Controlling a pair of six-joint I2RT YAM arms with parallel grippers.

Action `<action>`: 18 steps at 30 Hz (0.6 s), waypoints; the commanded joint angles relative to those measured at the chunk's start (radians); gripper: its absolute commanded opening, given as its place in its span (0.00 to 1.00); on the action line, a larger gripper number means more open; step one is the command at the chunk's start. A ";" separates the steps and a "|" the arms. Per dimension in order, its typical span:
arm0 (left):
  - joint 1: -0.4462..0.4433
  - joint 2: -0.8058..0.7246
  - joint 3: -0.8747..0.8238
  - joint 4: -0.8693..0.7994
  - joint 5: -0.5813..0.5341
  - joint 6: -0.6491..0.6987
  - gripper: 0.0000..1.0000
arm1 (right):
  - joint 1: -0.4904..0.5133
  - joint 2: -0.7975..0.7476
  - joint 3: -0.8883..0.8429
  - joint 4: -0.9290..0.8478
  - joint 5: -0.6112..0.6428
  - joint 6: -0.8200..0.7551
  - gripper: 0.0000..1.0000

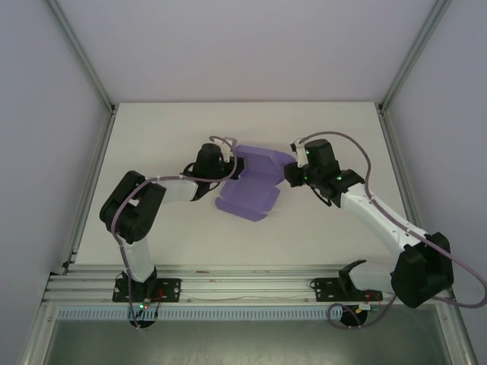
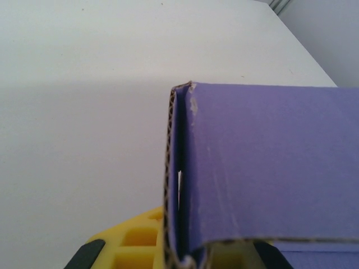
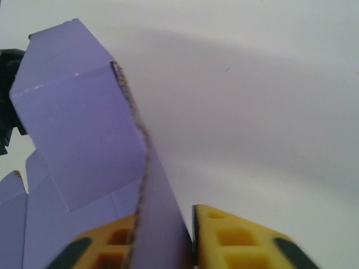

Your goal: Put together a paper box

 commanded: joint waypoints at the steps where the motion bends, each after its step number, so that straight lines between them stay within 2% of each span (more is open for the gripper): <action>1: -0.002 -0.013 0.060 -0.092 -0.102 -0.044 0.00 | -0.002 -0.002 0.046 -0.002 -0.048 -0.015 0.01; 4: -0.001 0.027 0.138 -0.233 -0.287 -0.120 0.00 | 0.005 -0.014 0.041 0.008 -0.043 -0.010 0.00; 10: -0.012 0.113 0.265 -0.420 -0.496 -0.211 0.00 | 0.041 -0.032 0.016 0.011 -0.014 -0.007 0.00; 15: -0.020 0.167 0.347 -0.535 -0.580 -0.214 0.00 | 0.073 -0.028 0.017 0.016 -0.004 -0.015 0.00; 18: -0.021 0.172 0.362 -0.555 -0.579 -0.199 0.00 | 0.074 -0.021 0.018 0.029 0.005 -0.012 0.00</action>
